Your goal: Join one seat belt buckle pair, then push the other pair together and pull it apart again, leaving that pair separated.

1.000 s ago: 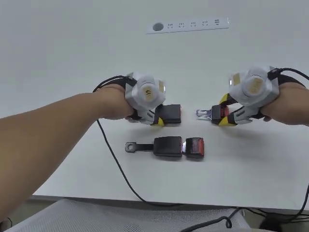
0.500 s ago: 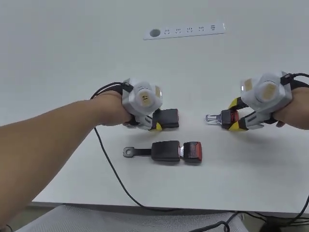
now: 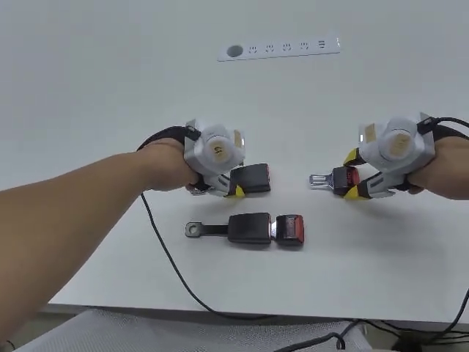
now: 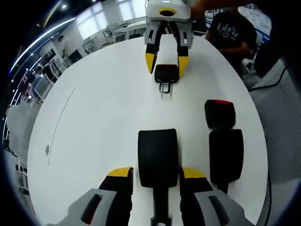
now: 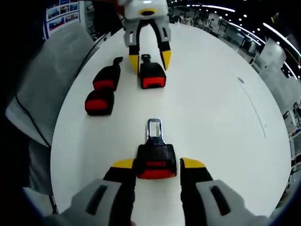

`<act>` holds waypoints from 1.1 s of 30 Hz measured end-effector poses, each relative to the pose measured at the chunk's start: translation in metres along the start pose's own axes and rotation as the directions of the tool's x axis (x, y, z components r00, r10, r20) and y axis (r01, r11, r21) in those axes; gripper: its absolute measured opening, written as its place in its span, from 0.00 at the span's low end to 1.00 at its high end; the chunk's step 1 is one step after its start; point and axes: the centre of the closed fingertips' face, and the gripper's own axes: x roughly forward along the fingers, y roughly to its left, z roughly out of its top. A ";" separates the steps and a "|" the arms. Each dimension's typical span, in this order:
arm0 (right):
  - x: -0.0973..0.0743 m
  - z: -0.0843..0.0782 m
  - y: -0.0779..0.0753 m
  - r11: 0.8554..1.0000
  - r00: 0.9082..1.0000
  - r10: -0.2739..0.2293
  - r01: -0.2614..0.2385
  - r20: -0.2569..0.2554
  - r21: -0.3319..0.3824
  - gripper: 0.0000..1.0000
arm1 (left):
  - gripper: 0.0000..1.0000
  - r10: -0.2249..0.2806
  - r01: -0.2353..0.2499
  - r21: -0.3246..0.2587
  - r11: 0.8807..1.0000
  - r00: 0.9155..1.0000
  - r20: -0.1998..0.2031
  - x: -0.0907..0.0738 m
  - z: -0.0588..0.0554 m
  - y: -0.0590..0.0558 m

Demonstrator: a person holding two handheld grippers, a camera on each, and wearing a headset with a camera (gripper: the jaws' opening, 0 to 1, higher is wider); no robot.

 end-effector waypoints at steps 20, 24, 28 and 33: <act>-0.043 0.021 0.047 0.958 0.972 -0.169 0.123 0.164 0.257 0.67 | 0.66 0.208 -0.158 -0.274 0.949 0.964 0.164 -0.069 -0.025 -0.048; -0.051 0.016 0.053 0.941 0.960 -0.209 0.146 0.185 0.307 0.77 | 0.73 0.243 -0.178 -0.322 0.930 0.955 0.173 -0.080 -0.031 -0.056; -0.058 0.010 0.062 0.914 0.950 -0.239 0.149 0.203 0.377 0.83 | 0.81 0.308 -0.223 -0.392 0.892 0.936 0.170 -0.094 -0.041 -0.054; -0.071 0.003 0.070 0.894 0.937 -0.278 0.171 0.213 0.413 0.88 | 0.88 0.330 -0.236 -0.436 0.868 0.931 0.155 -0.104 -0.056 -0.063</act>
